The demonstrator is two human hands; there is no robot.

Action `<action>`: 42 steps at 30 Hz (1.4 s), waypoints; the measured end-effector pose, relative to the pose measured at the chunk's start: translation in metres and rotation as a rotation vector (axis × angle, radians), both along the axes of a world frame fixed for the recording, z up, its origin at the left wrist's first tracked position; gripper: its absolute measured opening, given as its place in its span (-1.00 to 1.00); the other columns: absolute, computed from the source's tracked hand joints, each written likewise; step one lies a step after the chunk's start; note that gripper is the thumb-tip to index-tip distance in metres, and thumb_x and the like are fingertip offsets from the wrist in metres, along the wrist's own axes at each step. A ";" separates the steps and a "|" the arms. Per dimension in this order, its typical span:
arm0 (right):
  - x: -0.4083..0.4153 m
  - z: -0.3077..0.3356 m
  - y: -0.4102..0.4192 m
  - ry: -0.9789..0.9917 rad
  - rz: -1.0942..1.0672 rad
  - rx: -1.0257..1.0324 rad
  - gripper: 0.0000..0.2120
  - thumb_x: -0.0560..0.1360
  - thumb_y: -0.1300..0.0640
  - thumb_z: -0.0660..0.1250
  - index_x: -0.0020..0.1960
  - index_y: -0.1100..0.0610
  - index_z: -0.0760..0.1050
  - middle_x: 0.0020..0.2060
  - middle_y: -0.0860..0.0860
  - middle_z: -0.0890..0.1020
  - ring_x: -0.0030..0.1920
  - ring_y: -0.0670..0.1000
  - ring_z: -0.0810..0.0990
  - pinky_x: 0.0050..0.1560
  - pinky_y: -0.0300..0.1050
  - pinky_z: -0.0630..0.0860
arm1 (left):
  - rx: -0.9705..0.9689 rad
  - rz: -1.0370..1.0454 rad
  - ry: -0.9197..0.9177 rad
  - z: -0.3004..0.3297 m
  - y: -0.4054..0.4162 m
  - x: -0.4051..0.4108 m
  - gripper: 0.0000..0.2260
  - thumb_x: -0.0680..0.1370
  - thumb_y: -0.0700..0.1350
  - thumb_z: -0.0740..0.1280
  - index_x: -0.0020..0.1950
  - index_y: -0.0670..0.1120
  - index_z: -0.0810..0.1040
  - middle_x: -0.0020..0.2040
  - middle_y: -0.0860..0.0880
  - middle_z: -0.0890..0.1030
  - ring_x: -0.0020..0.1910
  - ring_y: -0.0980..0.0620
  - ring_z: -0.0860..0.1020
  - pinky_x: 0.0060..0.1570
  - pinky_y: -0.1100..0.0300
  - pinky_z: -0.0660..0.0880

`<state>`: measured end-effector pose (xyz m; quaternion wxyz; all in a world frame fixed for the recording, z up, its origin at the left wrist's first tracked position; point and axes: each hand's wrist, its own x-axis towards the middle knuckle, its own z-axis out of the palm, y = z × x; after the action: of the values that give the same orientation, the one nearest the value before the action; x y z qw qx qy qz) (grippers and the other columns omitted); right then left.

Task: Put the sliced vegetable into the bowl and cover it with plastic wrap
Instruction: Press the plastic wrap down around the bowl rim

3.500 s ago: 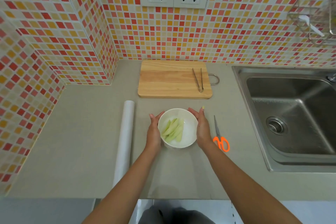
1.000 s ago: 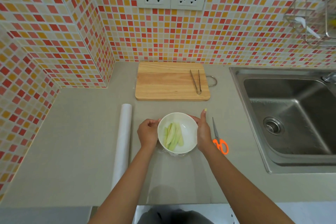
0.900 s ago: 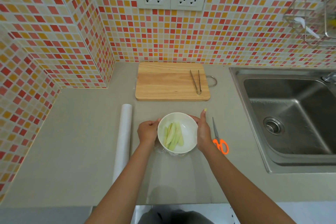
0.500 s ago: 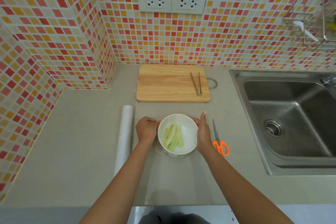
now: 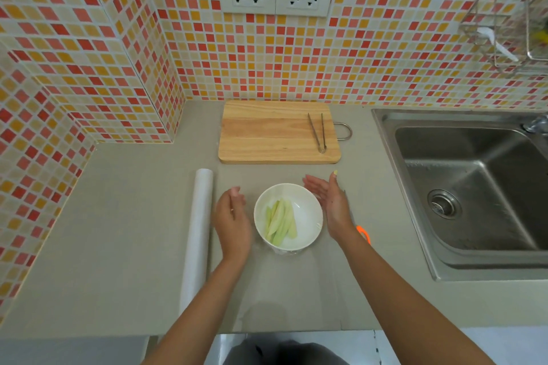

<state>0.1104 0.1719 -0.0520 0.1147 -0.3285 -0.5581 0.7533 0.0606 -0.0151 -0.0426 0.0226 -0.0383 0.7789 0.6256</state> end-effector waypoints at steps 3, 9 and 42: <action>-0.007 0.006 0.002 -0.003 0.215 -0.003 -0.46 0.64 -0.14 -0.05 0.20 0.16 0.57 0.22 0.11 0.61 0.26 0.06 0.55 0.30 -0.03 0.42 | 0.135 -0.092 -0.085 -0.001 0.010 0.037 -0.59 0.63 0.12 0.09 0.37 -0.05 0.45 0.30 0.01 0.53 0.28 0.10 0.47 0.30 0.15 0.38; -0.005 0.001 -0.006 -0.112 0.341 0.008 -0.50 0.60 -0.24 0.00 0.11 -0.01 0.63 0.06 0.02 0.69 0.10 0.00 0.65 -0.01 -0.19 0.57 | 0.279 -0.023 -0.223 0.000 0.029 0.032 -0.60 0.66 0.08 0.05 0.45 -0.01 0.36 0.37 0.07 0.46 0.35 0.12 0.41 0.33 0.19 0.34; -0.016 0.001 -0.004 -0.080 0.173 0.070 -0.56 0.66 0.01 0.04 0.25 0.27 0.53 0.18 0.11 0.60 0.17 0.01 0.57 0.16 -0.18 0.48 | 0.306 -0.026 -0.235 -0.006 0.010 -0.007 -0.43 0.60 0.27 -0.07 0.30 -0.01 0.54 0.28 0.07 0.57 0.29 0.17 0.46 0.18 0.34 0.29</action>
<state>0.0945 0.1679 -0.0511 0.0382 -0.3049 -0.6145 0.7267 0.0537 -0.0047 -0.0487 0.1271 -0.0972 0.6671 0.7276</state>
